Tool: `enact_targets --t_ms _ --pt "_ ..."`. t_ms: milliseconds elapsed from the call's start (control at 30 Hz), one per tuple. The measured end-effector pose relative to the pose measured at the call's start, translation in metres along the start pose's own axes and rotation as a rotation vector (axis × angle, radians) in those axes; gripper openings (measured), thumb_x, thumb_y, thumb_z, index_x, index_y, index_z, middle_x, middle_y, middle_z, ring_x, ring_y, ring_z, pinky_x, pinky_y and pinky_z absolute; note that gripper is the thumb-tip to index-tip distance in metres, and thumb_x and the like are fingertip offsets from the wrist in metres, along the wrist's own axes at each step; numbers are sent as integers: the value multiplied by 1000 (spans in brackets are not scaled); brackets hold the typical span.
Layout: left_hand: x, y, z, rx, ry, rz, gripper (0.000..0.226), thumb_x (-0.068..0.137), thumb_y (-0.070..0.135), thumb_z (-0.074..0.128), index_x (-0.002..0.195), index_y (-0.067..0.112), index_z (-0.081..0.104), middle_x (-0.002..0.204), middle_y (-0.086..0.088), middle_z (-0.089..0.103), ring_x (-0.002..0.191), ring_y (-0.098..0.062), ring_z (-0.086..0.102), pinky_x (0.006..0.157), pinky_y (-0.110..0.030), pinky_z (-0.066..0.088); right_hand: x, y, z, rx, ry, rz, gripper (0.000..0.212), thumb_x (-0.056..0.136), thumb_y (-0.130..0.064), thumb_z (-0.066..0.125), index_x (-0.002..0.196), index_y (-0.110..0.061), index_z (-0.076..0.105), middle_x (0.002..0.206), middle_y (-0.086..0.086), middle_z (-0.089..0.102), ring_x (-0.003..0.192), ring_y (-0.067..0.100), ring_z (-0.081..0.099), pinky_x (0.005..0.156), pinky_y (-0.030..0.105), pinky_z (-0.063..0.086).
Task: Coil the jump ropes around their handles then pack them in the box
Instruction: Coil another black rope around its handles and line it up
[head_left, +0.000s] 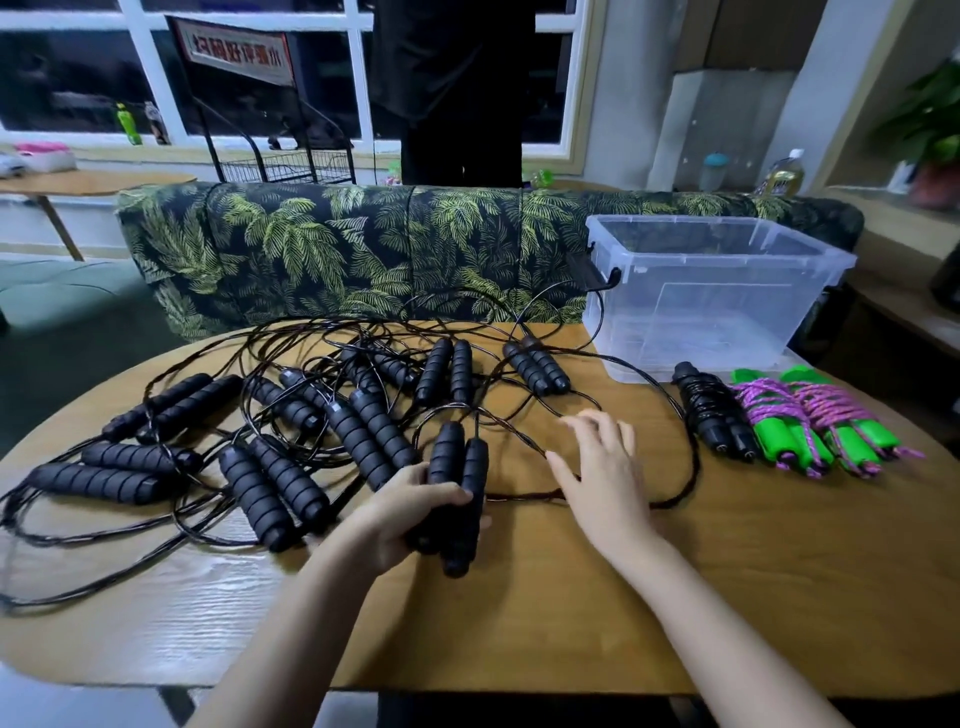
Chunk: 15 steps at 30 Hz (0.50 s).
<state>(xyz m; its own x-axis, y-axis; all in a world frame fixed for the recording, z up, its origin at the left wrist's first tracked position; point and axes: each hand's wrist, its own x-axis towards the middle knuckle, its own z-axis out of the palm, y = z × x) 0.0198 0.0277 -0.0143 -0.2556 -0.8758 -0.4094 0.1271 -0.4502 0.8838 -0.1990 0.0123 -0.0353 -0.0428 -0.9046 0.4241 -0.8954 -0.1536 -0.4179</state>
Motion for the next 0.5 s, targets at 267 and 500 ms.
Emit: enact_targets --t_ms 267,500 --pt "-9 -8 2 121 57 59 43 85 -3 67 121 17 57 107 -20 69 91 -37 71 79 -44 58 6 -1 -7 124 -179 81 21 97 -26 59 116 -27 69 104 -9 72 99 14 63 82 31 52" --pt "-7 -1 18 639 189 219 21 87 19 65 106 18 56 82 -5 60 69 -20 59 67 -40 54 14 -14 6 36 -208 71 18 95 -29 62 112 -29 67 111 -10 62 108 15 50 81 30 46"
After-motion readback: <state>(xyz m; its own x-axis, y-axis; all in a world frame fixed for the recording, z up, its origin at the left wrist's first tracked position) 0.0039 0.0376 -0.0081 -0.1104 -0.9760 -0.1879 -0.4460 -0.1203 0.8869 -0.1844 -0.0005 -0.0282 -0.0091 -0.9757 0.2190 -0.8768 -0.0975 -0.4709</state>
